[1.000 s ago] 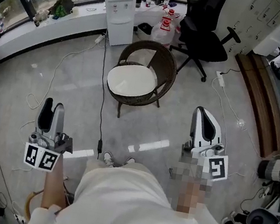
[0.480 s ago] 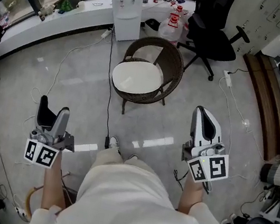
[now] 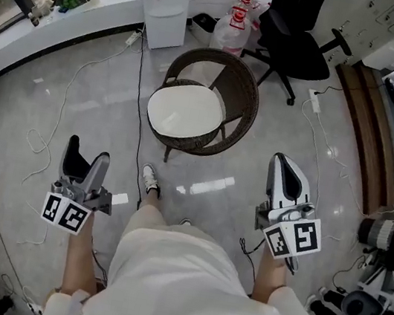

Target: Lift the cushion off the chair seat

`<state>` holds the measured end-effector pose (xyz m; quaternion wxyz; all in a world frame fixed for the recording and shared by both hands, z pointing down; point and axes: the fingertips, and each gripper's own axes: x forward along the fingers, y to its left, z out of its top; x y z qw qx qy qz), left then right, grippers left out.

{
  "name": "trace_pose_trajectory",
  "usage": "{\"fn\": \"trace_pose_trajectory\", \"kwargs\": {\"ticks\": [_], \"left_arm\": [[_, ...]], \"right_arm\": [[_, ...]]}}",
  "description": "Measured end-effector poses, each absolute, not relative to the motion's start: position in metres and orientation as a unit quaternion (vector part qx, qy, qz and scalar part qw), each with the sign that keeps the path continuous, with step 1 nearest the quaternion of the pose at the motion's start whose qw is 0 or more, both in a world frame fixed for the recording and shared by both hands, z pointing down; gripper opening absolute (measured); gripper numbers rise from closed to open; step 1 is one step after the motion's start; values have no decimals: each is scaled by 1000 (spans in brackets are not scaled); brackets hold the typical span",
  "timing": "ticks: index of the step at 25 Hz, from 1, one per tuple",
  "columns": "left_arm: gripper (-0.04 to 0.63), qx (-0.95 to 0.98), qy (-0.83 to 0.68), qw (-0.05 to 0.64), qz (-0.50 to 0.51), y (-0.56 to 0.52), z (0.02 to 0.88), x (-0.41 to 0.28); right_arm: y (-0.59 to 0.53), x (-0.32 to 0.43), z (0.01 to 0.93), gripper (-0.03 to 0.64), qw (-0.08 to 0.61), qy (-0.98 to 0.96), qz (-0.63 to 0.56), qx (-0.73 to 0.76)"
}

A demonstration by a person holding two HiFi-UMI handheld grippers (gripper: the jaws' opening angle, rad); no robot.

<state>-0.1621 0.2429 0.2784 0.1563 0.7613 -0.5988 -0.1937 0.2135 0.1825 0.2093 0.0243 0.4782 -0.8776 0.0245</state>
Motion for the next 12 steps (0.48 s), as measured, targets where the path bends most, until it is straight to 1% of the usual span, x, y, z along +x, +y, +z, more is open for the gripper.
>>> {"fn": "trace_pose_trajectory", "kwargs": {"ticks": [7,12], "left_arm": [[514,774,-570,202,-187,122,309,-230],[514,789,-542,229,-176,59,332,-248]], "right_arm": [[71,110,188,2,41,-880,8,473],[28,80,195,2,64,-871,15,487]]}}
